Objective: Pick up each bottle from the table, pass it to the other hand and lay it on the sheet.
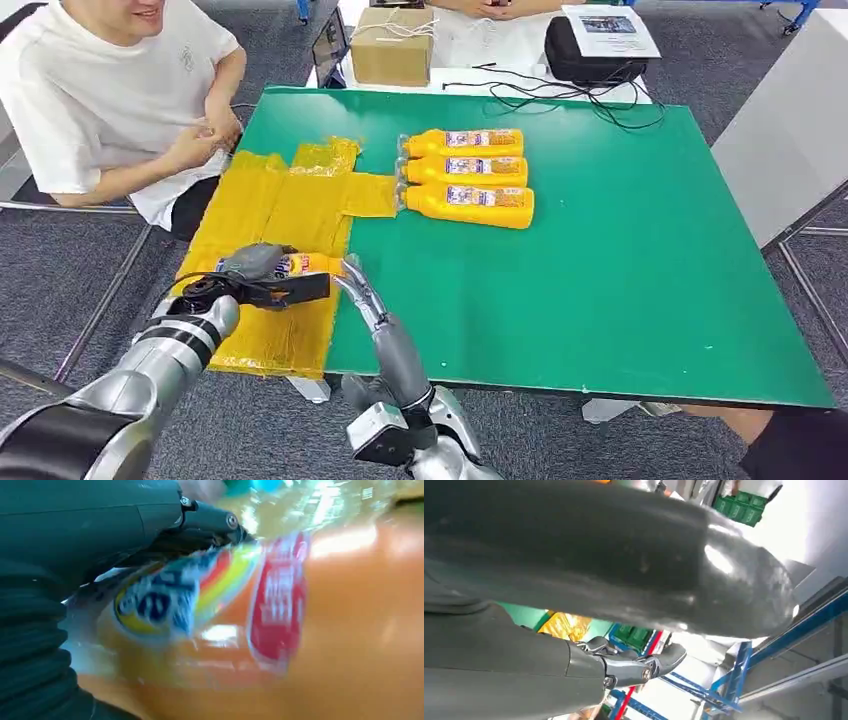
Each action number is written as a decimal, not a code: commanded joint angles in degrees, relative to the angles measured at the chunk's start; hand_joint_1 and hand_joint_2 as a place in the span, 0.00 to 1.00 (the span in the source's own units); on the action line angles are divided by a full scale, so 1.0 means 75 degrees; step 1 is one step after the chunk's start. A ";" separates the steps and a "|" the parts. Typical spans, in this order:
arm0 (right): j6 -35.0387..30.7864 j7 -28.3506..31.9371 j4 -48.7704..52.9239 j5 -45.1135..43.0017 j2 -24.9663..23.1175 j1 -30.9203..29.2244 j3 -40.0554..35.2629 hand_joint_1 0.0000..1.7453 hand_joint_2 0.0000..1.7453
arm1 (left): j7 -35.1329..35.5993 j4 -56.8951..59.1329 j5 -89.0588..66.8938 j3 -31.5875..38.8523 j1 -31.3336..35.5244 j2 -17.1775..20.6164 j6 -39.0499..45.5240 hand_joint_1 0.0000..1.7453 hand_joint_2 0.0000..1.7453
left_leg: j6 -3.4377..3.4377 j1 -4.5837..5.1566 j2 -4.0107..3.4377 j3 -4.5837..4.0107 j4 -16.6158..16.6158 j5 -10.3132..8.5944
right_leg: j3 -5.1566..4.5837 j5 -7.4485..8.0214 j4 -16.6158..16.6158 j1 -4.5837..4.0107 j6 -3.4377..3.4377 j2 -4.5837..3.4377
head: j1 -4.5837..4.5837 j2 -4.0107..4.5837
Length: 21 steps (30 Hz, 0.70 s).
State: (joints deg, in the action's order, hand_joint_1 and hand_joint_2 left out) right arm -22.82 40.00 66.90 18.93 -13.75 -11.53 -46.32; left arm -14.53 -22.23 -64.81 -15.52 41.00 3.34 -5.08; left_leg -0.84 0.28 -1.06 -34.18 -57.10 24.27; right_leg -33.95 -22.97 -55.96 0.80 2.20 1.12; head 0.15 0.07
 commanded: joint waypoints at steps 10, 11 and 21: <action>-0.0269 0.0000 -0.0584 -0.0759 0.0124 -0.0380 -0.1137 0.00 0.00 | -0.3097 -0.0398 0.3002 0.1314 -0.0591 0.0147 -0.2276 0.00 1.00 | 0.0011 -0.0010 0.0025 0.0050 0.0013 0.0005 | 0.0055 -0.0005 0.0017 -0.0006 -0.0015 -0.0011 | 0.0003 0.0000; -0.0262 0.0000 -0.0762 -0.0737 0.0100 -0.0386 -0.1110 0.00 0.00 | -0.3152 -0.0489 0.3262 0.1475 -0.0659 0.0072 -0.2292 0.00 1.00 | 0.0013 -0.0015 0.0024 0.0052 0.0013 0.0007 | 0.0059 -0.0006 0.0019 -0.0011 -0.0019 -0.0015 | 0.0000 0.0000; -0.0669 0.0000 -0.0607 -0.0399 0.0162 -0.0245 -0.1035 0.00 0.00 | -0.2911 -0.2521 0.5387 0.2466 -0.1220 -0.1017 -0.1130 0.00 1.00 | 0.0003 -0.0005 0.0048 0.0003 0.0002 0.0000 | 0.0009 -0.0008 0.0009 -0.0004 -0.0006 0.0022 | 0.0000 0.0000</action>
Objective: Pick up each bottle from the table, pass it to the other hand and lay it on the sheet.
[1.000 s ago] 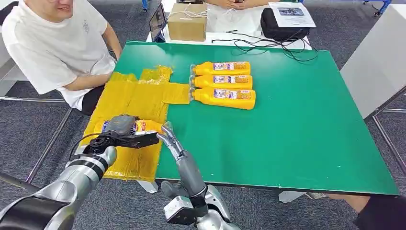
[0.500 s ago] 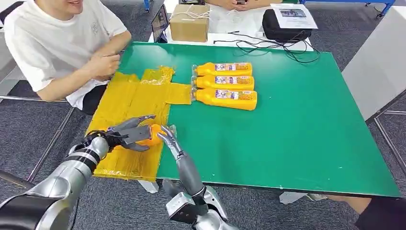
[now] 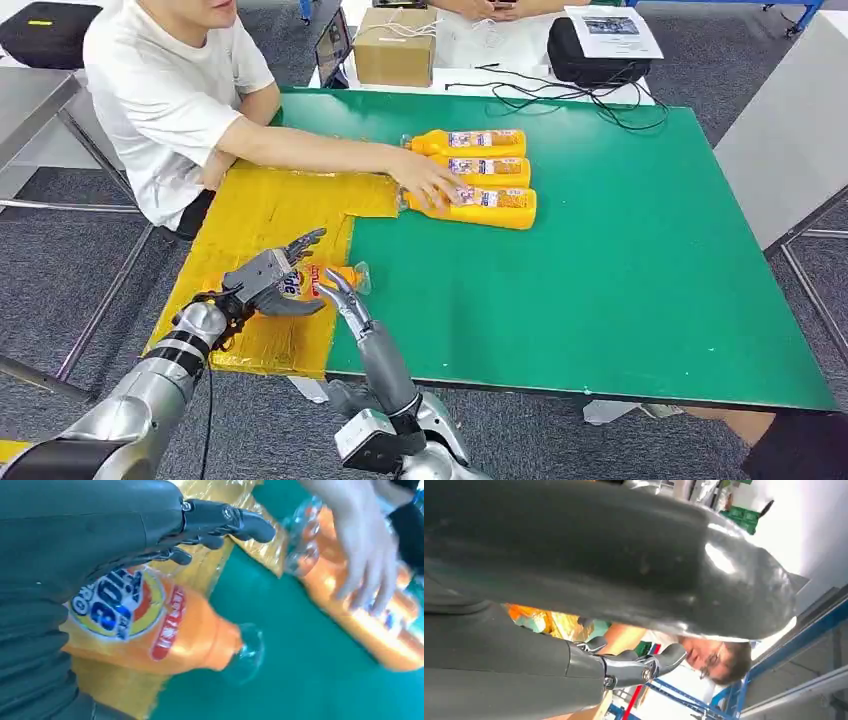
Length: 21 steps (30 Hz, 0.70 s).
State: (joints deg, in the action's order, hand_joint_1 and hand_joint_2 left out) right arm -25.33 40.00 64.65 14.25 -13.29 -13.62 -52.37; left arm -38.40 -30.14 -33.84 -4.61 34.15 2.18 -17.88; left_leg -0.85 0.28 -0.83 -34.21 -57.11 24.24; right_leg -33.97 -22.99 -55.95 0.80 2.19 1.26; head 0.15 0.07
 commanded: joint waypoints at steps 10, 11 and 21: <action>-0.1498 0.0000 0.1121 0.0976 0.0597 0.0216 -0.0064 0.00 0.00 | 0.1586 -0.3345 0.4432 0.1286 -0.0743 -0.1522 0.0592 0.00 1.00 | 0.0008 -0.0013 0.0023 -0.0012 -0.0010 0.0014 | -0.0001 -0.0012 0.0003 -0.0011 -0.0008 0.0000 | -0.0003 0.0000; -0.1510 0.0000 0.1272 0.1115 0.0631 0.0272 0.0041 0.00 1.00 | 0.1599 -0.3479 0.4536 0.1200 -0.0818 -0.1518 0.0656 0.00 1.00 | 0.0008 -0.0012 0.0019 -0.0018 -0.0011 0.0012 | -0.0009 -0.0009 0.0004 -0.0011 -0.0007 -0.0001 | -0.0003 0.0000; -0.1301 0.0000 0.1919 0.2383 0.0786 0.0807 0.0974 0.00 1.00 | 0.1660 -0.4855 0.5085 0.0848 -0.1707 -0.1540 0.0927 0.00 1.00 | 0.0004 -0.0004 0.0015 -0.0023 -0.0002 0.0008 | -0.0018 -0.0005 0.0008 -0.0004 -0.0002 0.0001 | 0.0000 0.0000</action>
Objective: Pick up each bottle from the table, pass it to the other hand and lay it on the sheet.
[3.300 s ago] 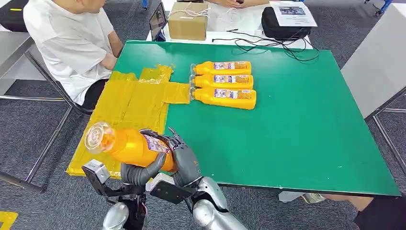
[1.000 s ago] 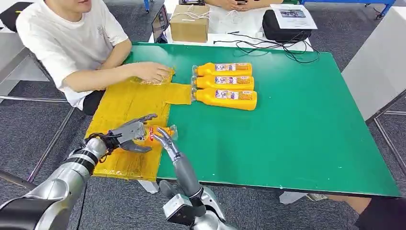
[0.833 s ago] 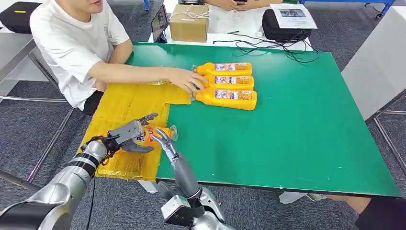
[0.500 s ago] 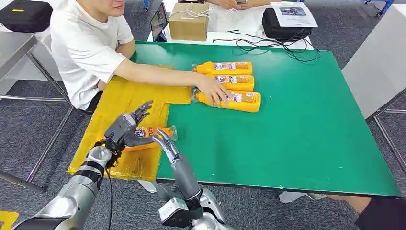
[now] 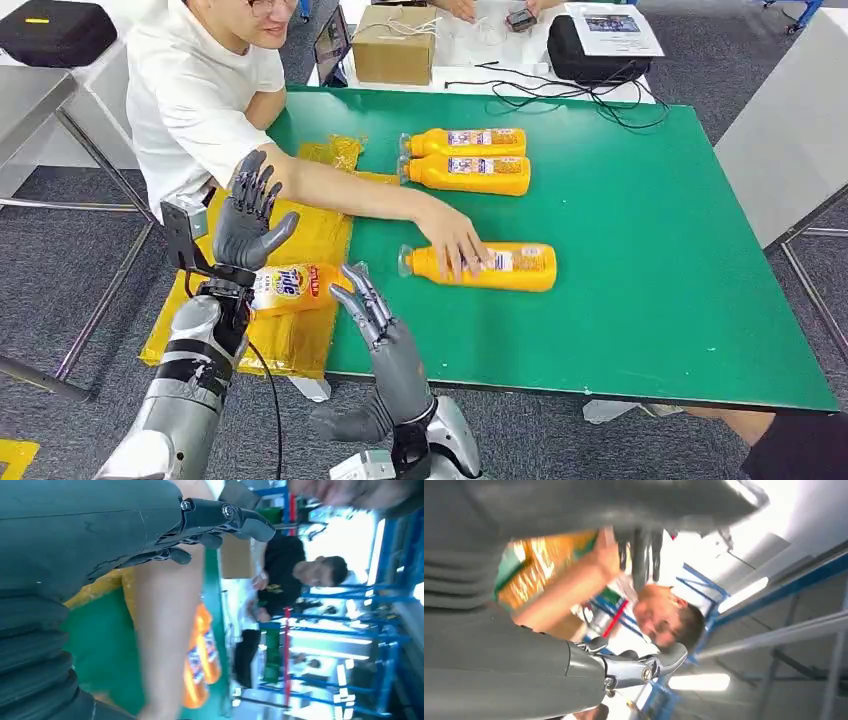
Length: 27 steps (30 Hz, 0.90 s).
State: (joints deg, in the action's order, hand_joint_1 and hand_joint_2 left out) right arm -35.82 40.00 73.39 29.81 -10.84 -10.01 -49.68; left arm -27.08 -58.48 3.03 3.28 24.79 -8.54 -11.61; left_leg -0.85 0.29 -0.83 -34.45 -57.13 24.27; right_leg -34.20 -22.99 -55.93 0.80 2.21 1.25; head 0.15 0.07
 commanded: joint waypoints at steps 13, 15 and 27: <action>0.0939 -0.3113 -0.0693 0.4412 0.1945 0.0368 0.3651 0.00 1.00 | -0.0640 -0.4654 -0.0042 0.0489 -0.2987 -0.0241 0.0993 0.00 1.00 | 0.0002 -0.0007 0.0012 0.0028 0.0008 0.0013 | 0.0043 -0.0006 0.0028 -0.0005 -0.0002 -0.0005 | -0.0003 0.0000; 0.1137 -0.3229 -0.0628 0.4487 0.1953 0.0392 0.3780 0.00 1.00 | -0.0637 -0.4697 -0.0004 0.0544 -0.3025 -0.0278 0.1083 0.00 1.00 | 0.0003 -0.0008 0.0006 0.0016 0.0006 0.0014 | 0.0033 -0.0005 0.0027 -0.0006 -0.0003 -0.0009 | -0.0006 0.0000; 0.1801 -0.3557 -0.2954 0.4268 0.1633 -0.0821 0.4039 0.00 1.00 | -0.0478 -0.4183 0.0172 0.0318 -0.2854 -0.0290 0.1411 0.00 1.00 | 0.0006 -0.0011 -0.0008 0.0024 0.0005 0.0015 | 0.0035 0.0000 0.0028 -0.0013 -0.0008 -0.0027 | -0.0006 0.0000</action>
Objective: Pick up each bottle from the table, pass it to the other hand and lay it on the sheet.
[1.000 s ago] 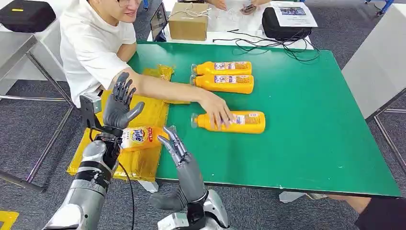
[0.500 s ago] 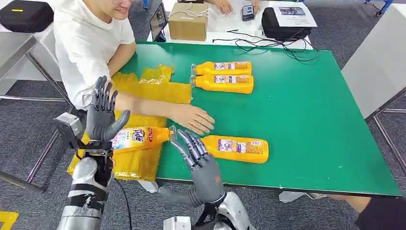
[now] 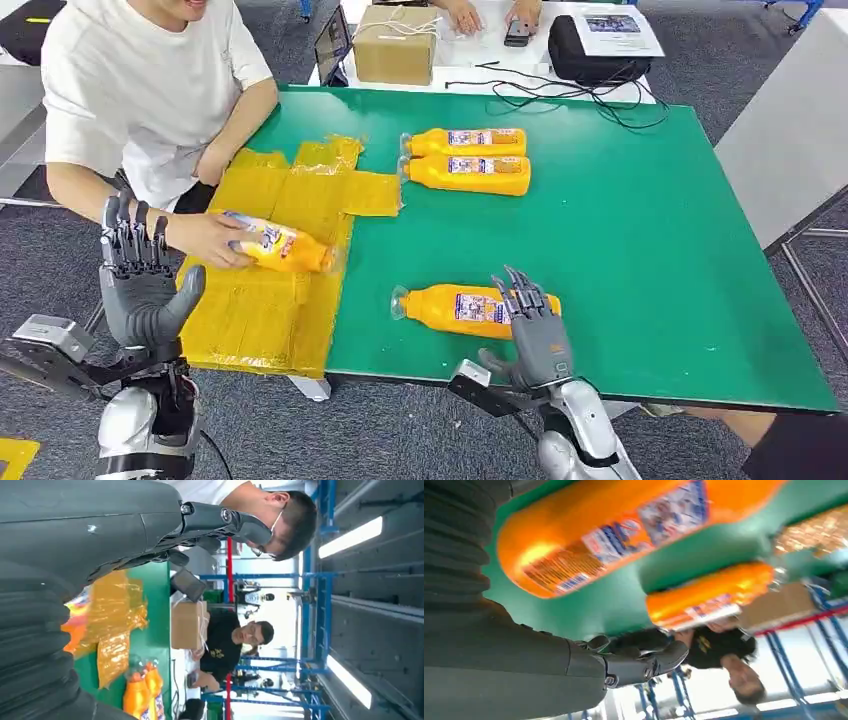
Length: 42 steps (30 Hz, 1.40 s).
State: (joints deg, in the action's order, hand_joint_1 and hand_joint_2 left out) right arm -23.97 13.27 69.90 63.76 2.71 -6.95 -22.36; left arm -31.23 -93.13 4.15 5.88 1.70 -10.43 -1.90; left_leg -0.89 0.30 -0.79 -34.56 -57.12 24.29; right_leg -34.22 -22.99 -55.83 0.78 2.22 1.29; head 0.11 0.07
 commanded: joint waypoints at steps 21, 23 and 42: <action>0.1334 -0.1122 -0.5512 0.0149 -0.0689 -0.3059 -0.0282 0.00 1.00 | 0.0115 0.0878 0.0008 0.0014 0.0369 0.0154 0.0328 0.00 1.00 | 0.0013 -0.0013 -0.0011 0.0049 0.0001 0.0007 | 0.0042 0.0001 0.0008 -0.0007 -0.0013 -0.0033 | 0.0003 0.0000; 0.1596 -0.1652 -0.5853 0.0504 -0.0707 -0.3342 -0.0540 0.00 1.00 | 0.0158 0.0735 -0.0035 0.0087 0.0271 0.0148 0.0345 0.00 1.00 | 0.0007 -0.0005 -0.0023 0.0041 0.0003 0.0002 | 0.0030 0.0006 0.0006 0.0000 -0.0008 -0.0032 | 0.0003 0.0000; 0.3914 -0.1471 -0.6851 0.0095 -0.0980 -0.4513 -0.0660 1.00 1.00 | 0.0404 0.1076 -0.0073 0.0608 0.0438 0.0128 -0.0382 0.00 1.00 | -0.0003 -0.0013 -0.0018 0.0081 0.0008 -0.0023 | 0.0071 0.0033 0.0014 -0.0007 -0.0014 -0.0020 | 0.0003 0.0000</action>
State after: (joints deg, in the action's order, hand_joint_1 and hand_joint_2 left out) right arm -0.87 -4.20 27.08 69.66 -5.05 -38.51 -27.65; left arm -29.18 -91.34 3.61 9.53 1.53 -10.45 -3.26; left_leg -1.00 0.30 -1.12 -34.07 -57.12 24.10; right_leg -33.87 -22.71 -55.81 0.80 2.21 1.10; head 0.13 0.07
